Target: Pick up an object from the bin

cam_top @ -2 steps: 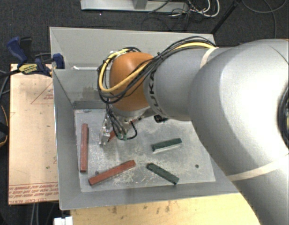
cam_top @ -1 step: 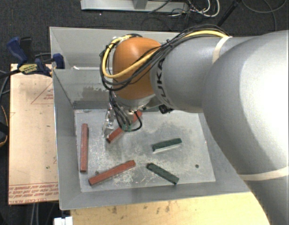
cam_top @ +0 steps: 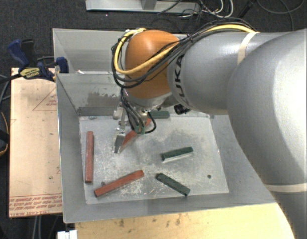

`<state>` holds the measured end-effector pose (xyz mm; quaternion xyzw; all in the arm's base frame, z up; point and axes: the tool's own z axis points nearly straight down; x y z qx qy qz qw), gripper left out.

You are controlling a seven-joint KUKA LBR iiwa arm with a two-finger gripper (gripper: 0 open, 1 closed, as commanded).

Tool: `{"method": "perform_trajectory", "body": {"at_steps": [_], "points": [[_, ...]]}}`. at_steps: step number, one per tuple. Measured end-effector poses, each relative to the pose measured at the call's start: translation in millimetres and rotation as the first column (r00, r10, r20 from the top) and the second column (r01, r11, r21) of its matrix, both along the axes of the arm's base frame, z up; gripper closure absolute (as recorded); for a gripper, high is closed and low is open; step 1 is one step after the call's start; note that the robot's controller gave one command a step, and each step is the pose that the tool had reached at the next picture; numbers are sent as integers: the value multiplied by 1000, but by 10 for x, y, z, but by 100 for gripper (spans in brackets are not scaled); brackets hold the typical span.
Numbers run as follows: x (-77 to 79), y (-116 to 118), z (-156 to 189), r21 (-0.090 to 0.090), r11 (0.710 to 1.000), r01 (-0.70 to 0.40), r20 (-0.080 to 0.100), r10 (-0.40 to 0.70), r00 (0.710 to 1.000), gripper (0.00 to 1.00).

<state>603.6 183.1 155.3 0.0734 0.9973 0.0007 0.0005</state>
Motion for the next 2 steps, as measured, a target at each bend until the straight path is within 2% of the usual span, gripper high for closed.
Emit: {"method": "perform_trajectory", "body": {"at_steps": [1,2], "points": [[-3,-26,-106,0,1000,-3,-1,3,1000,0],[-72,-303,-463,1,995,99,2,-99,995,0]]}}
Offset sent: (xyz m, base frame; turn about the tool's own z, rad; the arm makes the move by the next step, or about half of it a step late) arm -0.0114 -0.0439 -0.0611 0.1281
